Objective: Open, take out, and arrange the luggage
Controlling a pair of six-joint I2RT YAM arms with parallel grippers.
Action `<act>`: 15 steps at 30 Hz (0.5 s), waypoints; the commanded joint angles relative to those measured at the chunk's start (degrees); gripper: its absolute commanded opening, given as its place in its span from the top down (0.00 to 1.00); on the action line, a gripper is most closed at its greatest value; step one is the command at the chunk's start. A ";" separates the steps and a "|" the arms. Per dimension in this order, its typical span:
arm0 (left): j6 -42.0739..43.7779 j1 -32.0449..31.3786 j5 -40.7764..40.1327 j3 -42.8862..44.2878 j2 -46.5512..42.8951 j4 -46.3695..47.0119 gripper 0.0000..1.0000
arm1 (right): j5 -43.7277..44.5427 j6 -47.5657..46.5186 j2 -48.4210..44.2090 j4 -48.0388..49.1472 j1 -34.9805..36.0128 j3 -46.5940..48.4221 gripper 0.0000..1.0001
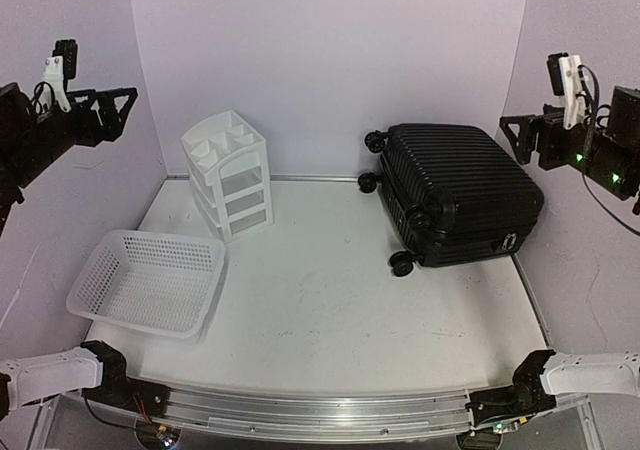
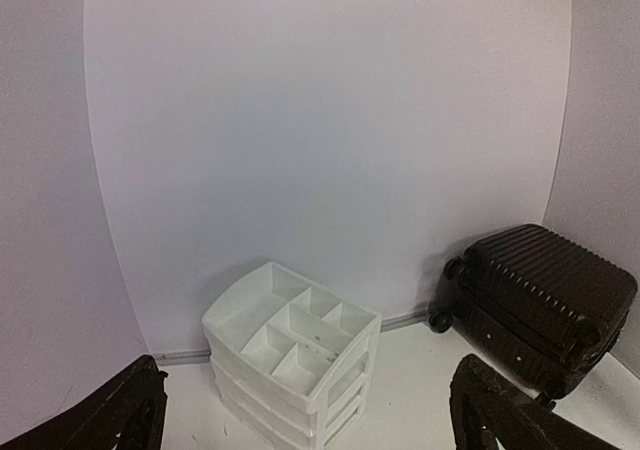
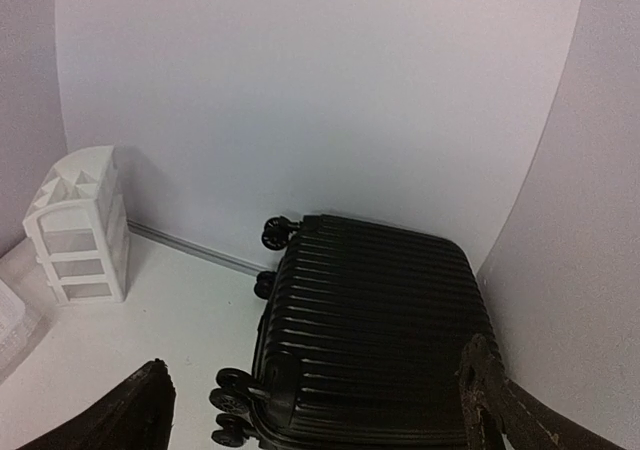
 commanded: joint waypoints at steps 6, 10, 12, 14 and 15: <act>-9.58 6.07 8.26 -10.89 -1.59 1.52 0.01 | -5.88 8.19 3.52 -3.99 -12.60 -8.45 0.02; -14.08 7.03 15.09 -14.79 -0.08 2.45 0.01 | -13.19 10.47 7.97 -5.32 -17.61 -11.71 0.02; -15.65 5.56 16.50 -16.54 0.73 2.90 0.01 | -16.41 11.39 11.05 -5.99 -18.90 -12.89 0.02; -17.17 2.96 17.57 -18.19 1.91 3.57 0.01 | -17.68 12.10 14.25 -6.83 -18.90 -13.75 0.02; -17.77 1.41 18.25 -18.91 2.74 4.12 0.01 | -18.85 12.68 15.63 -7.33 -18.93 -14.14 0.02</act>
